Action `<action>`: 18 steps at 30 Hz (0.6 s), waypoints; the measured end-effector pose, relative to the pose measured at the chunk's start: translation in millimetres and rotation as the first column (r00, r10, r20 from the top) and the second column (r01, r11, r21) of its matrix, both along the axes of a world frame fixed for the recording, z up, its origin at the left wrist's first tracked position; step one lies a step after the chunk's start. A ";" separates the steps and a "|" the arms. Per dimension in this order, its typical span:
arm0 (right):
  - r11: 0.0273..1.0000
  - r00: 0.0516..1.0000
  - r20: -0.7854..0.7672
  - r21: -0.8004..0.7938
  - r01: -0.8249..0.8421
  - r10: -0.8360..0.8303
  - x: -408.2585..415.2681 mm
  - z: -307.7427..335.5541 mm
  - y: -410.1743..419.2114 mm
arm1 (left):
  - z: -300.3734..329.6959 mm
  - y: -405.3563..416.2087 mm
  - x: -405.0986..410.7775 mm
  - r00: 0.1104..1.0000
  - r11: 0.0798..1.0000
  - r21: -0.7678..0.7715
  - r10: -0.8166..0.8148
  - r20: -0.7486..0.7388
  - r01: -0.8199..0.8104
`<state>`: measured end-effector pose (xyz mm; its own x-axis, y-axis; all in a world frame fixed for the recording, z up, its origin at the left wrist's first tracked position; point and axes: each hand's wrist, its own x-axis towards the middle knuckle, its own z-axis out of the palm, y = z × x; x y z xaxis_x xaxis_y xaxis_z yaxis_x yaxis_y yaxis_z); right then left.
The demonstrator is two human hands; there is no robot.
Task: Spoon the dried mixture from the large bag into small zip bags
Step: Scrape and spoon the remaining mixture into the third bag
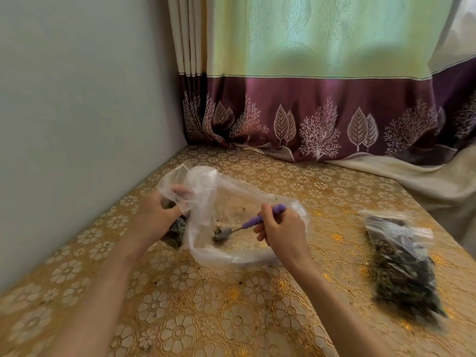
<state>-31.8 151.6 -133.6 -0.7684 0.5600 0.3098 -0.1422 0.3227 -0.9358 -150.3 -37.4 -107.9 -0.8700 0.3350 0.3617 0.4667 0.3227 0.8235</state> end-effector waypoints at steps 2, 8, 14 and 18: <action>1.000 1.000 0.012 -0.022 0.001 -0.001 -0.5 -0.3 0.8 | 6.5 8.2 1.2 0.999 0.999 -0.020 -0.033 -0.025 0.033; 0.987 0.999 0.021 -0.159 0.030 -0.027 -0.5 -4.4 5.8 | -3.9 9.5 1.9 0.998 0.996 0.065 -0.062 0.011 0.062; 0.931 0.995 0.038 -0.358 -0.077 0.097 -4.1 -5.5 4.5 | -19.9 -2.1 -1.6 0.997 0.983 0.170 0.064 0.039 -0.070; 0.854 0.987 0.029 -0.506 -0.119 0.155 -6.3 -6.4 5.0 | -20.1 -9.0 -7.1 0.987 0.948 0.278 0.148 0.055 -0.158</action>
